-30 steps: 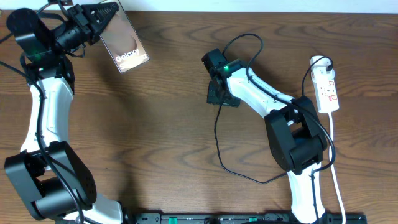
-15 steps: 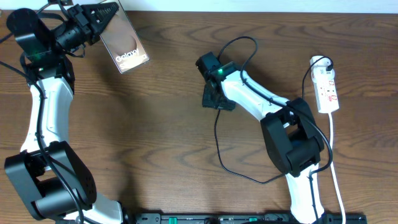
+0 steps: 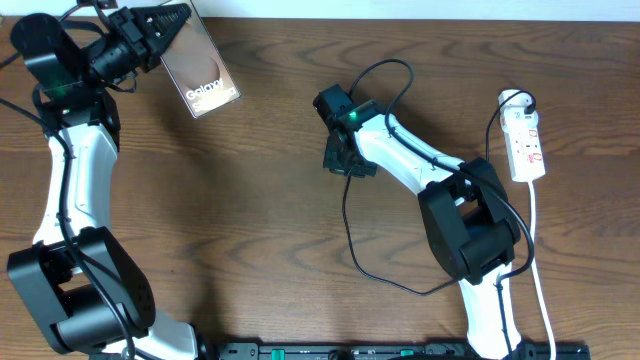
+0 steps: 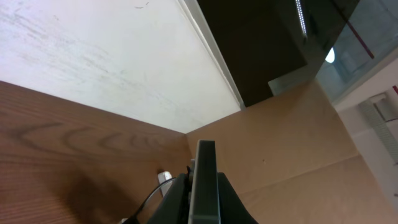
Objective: Plug charger to phone and switch on socket
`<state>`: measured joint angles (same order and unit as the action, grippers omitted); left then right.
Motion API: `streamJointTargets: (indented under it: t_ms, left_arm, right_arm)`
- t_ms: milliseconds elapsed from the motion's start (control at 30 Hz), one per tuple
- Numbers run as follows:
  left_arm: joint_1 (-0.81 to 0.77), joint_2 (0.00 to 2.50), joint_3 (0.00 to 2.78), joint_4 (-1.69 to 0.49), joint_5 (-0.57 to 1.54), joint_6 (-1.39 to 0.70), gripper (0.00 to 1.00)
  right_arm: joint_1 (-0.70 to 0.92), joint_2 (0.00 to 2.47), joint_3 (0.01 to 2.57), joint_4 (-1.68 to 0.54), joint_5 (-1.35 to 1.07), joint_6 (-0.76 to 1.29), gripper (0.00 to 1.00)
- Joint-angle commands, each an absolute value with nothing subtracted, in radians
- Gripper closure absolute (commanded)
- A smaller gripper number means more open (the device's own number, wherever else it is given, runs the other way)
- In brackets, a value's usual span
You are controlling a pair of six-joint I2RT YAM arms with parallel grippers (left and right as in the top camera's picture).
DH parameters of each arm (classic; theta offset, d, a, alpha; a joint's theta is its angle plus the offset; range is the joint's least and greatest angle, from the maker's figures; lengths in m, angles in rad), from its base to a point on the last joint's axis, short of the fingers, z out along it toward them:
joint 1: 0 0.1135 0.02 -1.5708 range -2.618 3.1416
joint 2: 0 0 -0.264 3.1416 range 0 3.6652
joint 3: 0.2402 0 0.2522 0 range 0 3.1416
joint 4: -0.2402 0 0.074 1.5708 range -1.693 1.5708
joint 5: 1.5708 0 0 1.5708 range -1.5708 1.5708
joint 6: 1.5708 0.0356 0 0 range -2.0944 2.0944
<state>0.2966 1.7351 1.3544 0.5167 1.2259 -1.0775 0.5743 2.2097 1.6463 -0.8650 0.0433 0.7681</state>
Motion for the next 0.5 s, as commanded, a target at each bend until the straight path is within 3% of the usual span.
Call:
streamJointTargets:
  t_ms: [0,133,400,467]
  left_arm:
    - [0.298,1.713,1.378,0.525,1.242,-1.074,0.93]
    - [0.298,1.713,1.378,0.525,1.242,-1.074,0.92]
    - [0.298,1.713,1.378,0.525,1.242,-1.074,0.93]
    - [0.298,1.713,1.378,0.525,1.243,-1.074,0.93]
  right_arm:
    - [0.575,2.204,1.640,-0.859,0.076,0.773,0.74]
    - [0.574,2.204,1.640,-0.859,0.076,0.773,0.79]
    - [0.574,2.204,1.640,-0.857,0.076,0.773,0.98]
    - [0.574,2.204,1.640,-0.856,0.076,0.773,0.99]
